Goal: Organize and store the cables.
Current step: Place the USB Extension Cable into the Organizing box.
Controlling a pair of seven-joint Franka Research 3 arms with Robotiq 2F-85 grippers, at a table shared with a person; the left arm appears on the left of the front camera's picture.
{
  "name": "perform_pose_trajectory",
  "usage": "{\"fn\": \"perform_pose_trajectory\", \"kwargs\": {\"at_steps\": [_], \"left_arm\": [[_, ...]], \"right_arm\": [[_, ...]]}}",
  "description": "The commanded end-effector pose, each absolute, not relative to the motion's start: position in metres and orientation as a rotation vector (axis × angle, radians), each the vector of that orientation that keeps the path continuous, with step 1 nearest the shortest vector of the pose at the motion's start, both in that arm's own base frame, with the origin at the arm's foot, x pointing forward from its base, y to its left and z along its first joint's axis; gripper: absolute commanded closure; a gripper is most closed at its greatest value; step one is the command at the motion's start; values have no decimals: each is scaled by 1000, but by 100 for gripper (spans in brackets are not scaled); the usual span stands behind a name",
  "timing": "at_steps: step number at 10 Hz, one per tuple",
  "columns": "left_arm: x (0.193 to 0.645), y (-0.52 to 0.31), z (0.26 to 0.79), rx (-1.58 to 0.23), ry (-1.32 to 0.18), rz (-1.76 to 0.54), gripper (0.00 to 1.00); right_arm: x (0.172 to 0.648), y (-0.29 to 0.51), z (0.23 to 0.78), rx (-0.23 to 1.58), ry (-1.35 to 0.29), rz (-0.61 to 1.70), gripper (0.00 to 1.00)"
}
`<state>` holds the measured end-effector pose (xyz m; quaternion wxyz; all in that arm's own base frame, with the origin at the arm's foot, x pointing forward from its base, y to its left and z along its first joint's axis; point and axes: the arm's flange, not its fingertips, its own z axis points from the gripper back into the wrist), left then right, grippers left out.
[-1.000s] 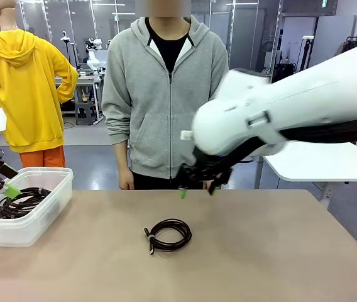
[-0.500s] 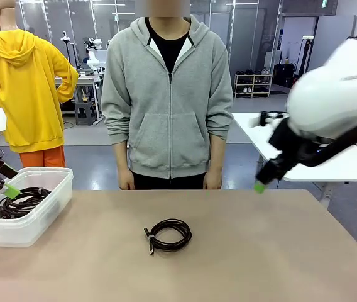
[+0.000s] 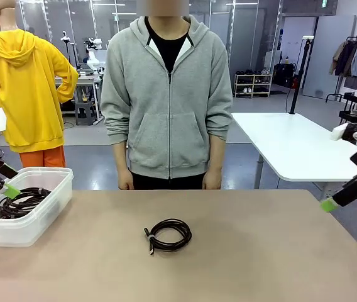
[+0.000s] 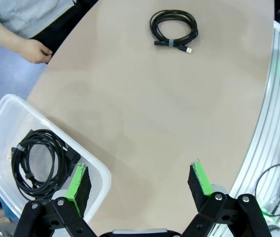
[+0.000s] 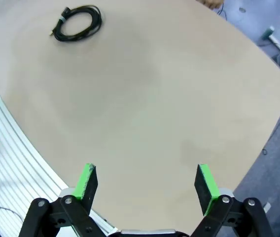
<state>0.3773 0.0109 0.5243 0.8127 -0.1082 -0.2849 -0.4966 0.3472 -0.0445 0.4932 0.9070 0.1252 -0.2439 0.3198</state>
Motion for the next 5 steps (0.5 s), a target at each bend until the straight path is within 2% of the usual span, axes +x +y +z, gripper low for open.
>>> {"fn": "perform_pose_trajectory", "kwargs": {"at_steps": [1,2,5], "left_arm": [[376,8,526,-219,-600,-1047,0],[376,8,526,-219,-600,-1047,0],[376,8,526,-219,-600,-1047,0]], "right_arm": [[339,-37,471,285,-513,681,0],[347,-44,493,258,-503,660,0],[347,-44,493,258,-503,660,0]]}}
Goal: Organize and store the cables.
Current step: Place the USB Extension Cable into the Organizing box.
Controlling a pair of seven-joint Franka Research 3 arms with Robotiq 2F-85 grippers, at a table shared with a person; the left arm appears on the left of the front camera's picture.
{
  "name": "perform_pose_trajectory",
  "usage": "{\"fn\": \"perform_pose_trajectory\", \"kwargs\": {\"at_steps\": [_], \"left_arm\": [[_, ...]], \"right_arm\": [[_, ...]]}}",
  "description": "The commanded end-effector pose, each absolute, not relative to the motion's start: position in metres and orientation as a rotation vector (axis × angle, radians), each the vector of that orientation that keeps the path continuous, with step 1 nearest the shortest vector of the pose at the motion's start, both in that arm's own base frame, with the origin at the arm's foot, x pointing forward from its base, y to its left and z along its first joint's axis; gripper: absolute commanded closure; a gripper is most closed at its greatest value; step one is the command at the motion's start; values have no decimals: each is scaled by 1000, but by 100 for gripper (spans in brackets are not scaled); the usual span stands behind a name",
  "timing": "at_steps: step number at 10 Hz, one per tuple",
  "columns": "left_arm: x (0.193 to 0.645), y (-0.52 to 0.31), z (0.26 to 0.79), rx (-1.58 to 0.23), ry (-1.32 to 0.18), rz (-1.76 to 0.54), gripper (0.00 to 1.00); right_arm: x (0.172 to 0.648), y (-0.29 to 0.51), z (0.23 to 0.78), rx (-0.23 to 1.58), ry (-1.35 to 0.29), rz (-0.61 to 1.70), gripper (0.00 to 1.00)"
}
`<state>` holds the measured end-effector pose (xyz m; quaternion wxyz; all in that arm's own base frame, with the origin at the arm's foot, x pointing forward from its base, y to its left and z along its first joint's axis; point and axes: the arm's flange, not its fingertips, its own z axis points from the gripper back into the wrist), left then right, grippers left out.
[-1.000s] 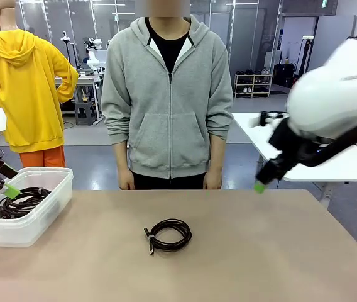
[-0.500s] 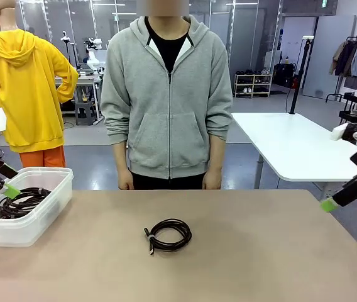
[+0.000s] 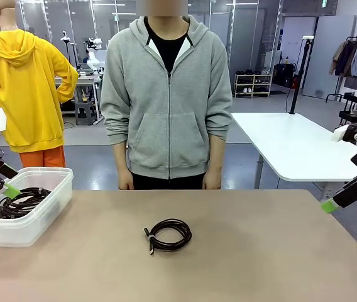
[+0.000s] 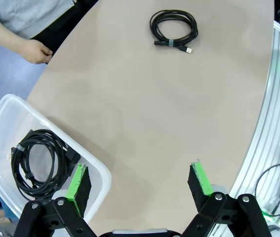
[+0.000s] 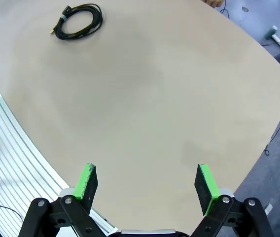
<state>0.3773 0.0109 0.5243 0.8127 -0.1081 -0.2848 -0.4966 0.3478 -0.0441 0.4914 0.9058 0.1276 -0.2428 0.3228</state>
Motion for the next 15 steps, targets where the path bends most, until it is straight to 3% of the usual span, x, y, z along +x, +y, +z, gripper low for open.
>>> {"fn": "perform_pose_trajectory", "kwargs": {"at_steps": [1,3,5,9,12,15], "left_arm": [[376,8,526,-219,-600,-1047,0],[382,-19,530,-197,-576,-1063,0],[401,-89,529,-330,-507,-1079,0],[434,-219,513,-186,-343,-999,0],[453,-262,500,-189,-277,-948,0],[445,-253,493,-202,-293,-951,0]], "right_arm": [[347,-44,493,258,-503,660,0],[347,-44,493,258,-503,660,0],[347,-44,493,258,-503,660,0],[347,-44,493,258,-503,660,0],[347,-44,493,258,-503,660,0],[347,-44,493,258,-503,660,0]]}}
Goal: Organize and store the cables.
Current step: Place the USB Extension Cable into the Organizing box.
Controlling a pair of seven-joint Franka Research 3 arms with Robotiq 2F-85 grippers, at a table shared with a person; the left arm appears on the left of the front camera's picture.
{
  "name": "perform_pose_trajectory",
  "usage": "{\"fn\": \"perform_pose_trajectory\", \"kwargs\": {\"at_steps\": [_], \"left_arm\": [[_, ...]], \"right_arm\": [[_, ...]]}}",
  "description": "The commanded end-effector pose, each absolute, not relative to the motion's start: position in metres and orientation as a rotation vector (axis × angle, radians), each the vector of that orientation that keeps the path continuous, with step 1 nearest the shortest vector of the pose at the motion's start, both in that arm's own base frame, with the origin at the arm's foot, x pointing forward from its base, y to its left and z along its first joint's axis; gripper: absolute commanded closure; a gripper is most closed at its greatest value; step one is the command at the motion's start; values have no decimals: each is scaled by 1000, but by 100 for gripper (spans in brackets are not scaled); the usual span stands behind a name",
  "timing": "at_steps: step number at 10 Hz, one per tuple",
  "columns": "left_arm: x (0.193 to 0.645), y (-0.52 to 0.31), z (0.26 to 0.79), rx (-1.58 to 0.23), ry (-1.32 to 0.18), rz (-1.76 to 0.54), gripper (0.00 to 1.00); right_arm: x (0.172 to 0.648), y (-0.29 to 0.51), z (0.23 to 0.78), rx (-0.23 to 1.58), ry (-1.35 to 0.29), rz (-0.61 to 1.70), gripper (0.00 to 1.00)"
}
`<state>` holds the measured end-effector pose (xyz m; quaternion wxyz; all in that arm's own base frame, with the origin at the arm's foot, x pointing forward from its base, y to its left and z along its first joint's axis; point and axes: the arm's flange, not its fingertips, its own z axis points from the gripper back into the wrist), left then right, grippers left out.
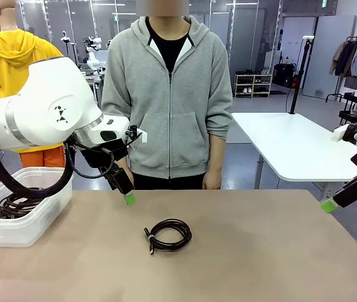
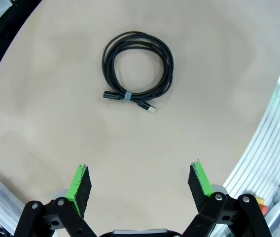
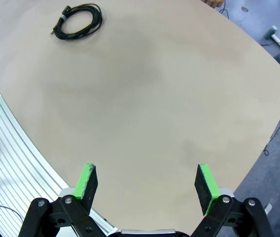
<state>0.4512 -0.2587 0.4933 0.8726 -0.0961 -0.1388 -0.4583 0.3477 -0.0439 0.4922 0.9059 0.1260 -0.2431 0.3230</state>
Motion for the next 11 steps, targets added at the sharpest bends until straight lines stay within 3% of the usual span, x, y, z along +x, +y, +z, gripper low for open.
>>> {"fn": "perform_pose_trajectory", "kwargs": {"at_steps": [1,3,5,8,11], "left_arm": [[445,-253,493,-202,-293,-951,0],[451,-258,493,-201,-290,-957,0],[463,-311,484,-211,-189,-697,0],[472,-342,468,-74,-174,-300,0],[485,-343,442,-54,-249,-120,0]], "right_arm": [[347,-44,493,258,-503,660,0],[347,-44,493,258,-503,660,0],[347,-44,493,258,-503,660,0],[347,-44,493,258,-503,660,0],[347,-44,493,258,-503,660,0]]}}
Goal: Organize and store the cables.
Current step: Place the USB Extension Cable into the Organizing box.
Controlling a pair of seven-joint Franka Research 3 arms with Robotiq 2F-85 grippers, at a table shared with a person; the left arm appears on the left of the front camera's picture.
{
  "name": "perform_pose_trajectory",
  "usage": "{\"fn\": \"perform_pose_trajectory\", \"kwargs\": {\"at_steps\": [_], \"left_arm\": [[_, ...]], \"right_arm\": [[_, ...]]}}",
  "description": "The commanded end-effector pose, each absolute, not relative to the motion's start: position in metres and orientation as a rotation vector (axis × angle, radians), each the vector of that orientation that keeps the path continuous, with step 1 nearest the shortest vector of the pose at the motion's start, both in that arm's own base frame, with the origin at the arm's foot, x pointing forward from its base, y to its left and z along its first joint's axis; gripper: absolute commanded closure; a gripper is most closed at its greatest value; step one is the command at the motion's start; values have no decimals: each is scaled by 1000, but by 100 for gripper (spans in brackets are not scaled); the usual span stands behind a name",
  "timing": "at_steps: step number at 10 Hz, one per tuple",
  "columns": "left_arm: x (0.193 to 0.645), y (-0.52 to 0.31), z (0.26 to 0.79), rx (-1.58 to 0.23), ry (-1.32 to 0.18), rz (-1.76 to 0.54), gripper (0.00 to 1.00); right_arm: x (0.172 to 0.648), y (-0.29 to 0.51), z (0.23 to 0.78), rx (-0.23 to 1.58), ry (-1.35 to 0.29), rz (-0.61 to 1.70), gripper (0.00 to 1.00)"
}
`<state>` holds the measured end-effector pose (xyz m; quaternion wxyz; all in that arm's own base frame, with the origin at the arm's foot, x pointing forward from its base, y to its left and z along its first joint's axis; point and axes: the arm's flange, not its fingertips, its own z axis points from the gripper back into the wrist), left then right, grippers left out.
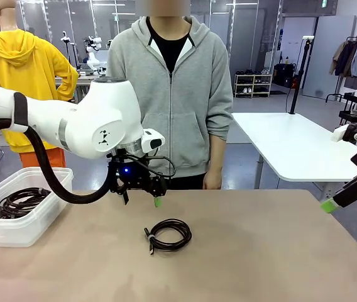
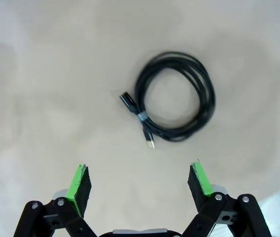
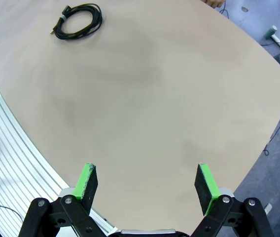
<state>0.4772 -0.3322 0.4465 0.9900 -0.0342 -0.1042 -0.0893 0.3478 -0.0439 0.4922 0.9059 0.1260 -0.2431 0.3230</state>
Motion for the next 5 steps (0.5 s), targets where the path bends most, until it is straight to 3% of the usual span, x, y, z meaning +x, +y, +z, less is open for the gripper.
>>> {"fn": "perform_pose_trajectory", "kwargs": {"at_steps": [1,5], "left_arm": [[490,-341,426,-33,-278,-65,0],[519,-345,368,-114,-219,36,0]], "right_arm": [[347,-44,493,258,-503,660,0],[347,-44,493,258,-503,660,0]]}}
